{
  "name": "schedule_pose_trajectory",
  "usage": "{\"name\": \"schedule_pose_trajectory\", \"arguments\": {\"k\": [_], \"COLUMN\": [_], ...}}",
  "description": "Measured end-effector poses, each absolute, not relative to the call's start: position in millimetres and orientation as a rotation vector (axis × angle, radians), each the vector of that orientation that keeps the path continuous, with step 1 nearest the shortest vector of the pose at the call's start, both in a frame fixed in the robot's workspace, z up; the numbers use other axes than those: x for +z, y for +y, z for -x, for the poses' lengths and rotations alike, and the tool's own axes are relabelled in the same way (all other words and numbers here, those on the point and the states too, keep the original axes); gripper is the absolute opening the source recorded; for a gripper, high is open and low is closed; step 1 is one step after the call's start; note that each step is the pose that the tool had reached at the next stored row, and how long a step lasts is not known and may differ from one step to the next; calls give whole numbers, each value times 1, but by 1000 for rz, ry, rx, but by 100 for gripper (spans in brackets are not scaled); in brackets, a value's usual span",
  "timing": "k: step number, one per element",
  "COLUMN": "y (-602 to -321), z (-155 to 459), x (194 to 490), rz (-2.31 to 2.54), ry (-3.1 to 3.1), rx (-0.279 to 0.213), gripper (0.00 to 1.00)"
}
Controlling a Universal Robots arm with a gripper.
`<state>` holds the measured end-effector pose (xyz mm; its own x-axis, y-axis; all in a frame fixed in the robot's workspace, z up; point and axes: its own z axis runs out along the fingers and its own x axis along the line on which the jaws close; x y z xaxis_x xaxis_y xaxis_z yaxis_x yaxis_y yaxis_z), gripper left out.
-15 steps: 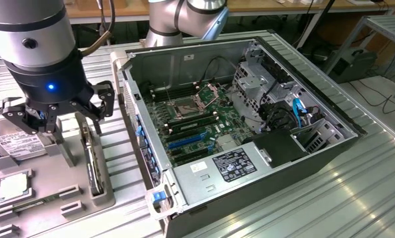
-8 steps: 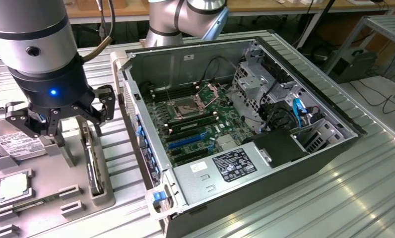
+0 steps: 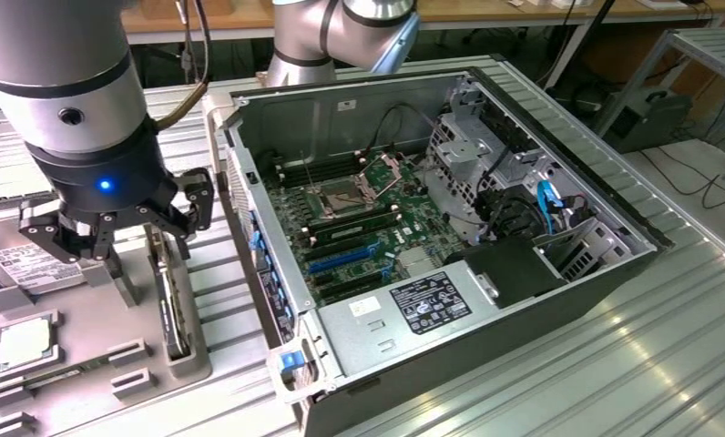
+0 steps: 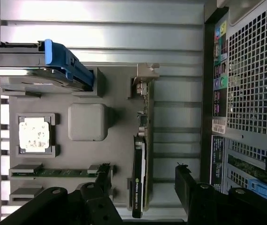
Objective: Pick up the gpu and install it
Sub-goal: 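Pick up the gpu and move the gpu toward the slot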
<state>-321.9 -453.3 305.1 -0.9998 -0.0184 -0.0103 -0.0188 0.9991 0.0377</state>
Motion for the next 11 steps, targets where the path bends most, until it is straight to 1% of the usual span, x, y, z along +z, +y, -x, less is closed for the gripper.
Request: {"name": "schedule_pose_trajectory", "arguments": {"k": [11], "y": [-455], "z": [322], "x": [290], "rz": [29], "ry": [3131], "rx": [59], "gripper": [66]}}
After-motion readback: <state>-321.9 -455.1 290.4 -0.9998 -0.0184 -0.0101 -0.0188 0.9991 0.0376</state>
